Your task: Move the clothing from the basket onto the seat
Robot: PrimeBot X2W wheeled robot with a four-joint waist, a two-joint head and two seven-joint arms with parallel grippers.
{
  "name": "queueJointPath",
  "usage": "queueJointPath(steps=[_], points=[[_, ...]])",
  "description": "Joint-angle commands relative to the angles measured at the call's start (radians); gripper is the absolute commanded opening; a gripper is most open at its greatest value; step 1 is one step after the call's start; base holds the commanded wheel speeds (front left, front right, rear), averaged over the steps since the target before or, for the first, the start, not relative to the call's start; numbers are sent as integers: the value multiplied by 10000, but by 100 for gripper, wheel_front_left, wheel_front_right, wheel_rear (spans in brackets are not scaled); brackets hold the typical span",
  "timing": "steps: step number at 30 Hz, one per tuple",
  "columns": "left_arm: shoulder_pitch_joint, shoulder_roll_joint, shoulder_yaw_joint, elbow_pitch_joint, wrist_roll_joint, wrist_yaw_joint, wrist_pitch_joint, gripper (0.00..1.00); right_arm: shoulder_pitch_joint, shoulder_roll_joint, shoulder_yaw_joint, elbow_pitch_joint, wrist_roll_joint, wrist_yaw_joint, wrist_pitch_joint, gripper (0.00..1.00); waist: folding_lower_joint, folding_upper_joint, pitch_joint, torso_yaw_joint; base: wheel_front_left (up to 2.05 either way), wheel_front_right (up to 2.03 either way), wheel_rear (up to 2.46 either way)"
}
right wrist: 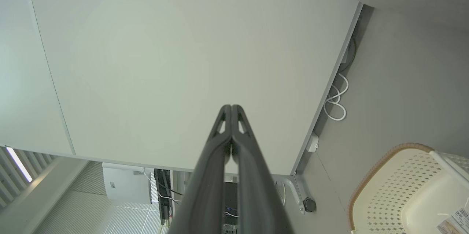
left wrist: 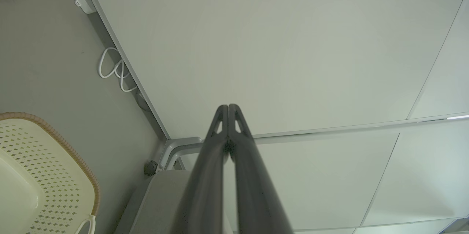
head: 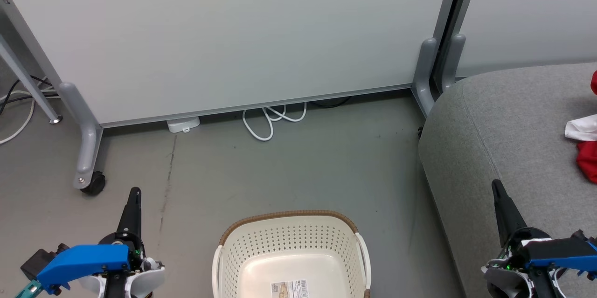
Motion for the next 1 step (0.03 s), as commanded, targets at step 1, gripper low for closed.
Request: queueJointPath(steps=[1], points=[[-202,-4,86,-69,-168,-83,73,0,-114,9,-29,-60,167,4,72,0,0,-1,1,-4,0,0,0]])
